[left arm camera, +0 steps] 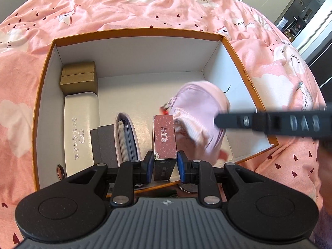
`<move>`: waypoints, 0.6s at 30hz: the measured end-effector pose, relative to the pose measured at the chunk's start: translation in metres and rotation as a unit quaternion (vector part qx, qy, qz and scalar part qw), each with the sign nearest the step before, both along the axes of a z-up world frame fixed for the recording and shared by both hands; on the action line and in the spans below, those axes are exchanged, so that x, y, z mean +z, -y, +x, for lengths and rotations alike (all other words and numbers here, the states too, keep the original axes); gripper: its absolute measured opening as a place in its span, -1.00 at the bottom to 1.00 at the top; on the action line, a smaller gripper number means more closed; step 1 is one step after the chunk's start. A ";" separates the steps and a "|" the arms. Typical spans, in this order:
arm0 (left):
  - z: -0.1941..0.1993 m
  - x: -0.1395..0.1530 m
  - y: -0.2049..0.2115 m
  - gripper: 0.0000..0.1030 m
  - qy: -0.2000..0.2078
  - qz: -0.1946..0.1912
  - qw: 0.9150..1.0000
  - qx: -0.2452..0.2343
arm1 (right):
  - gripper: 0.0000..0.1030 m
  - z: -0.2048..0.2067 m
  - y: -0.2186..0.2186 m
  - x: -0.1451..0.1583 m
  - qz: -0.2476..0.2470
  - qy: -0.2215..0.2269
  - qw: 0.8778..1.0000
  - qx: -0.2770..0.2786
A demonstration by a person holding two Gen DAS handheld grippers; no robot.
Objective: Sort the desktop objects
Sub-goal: 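Lower the PHOTO CARD box and pink pouch into the box and open both grippers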
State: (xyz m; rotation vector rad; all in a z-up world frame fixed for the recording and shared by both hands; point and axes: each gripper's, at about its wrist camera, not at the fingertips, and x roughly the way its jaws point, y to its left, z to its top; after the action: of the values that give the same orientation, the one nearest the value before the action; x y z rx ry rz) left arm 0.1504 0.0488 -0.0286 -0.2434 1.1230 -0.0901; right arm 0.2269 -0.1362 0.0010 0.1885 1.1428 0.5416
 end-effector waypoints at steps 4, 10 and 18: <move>0.000 0.000 0.001 -0.45 0.002 0.005 1.000 -0.006 | -0.77 -0.006 -0.001 -0.019 0.040 -0.050 0.998 0.005; -0.004 0.004 -0.005 -0.46 0.009 -0.004 1.000 -0.008 | -0.76 -0.009 -0.011 -0.018 0.039 -0.039 0.998 0.031; -0.017 0.024 -0.012 -0.46 0.044 -0.012 0.999 -0.017 | -0.71 -0.013 -0.016 -0.004 0.012 0.000 0.997 0.081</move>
State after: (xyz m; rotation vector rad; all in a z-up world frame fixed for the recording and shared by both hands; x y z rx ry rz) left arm 0.1333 0.0610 -0.0050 -0.2407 1.0394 -0.1433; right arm 0.2142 -0.1205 -0.0031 0.1162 1.1578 0.6996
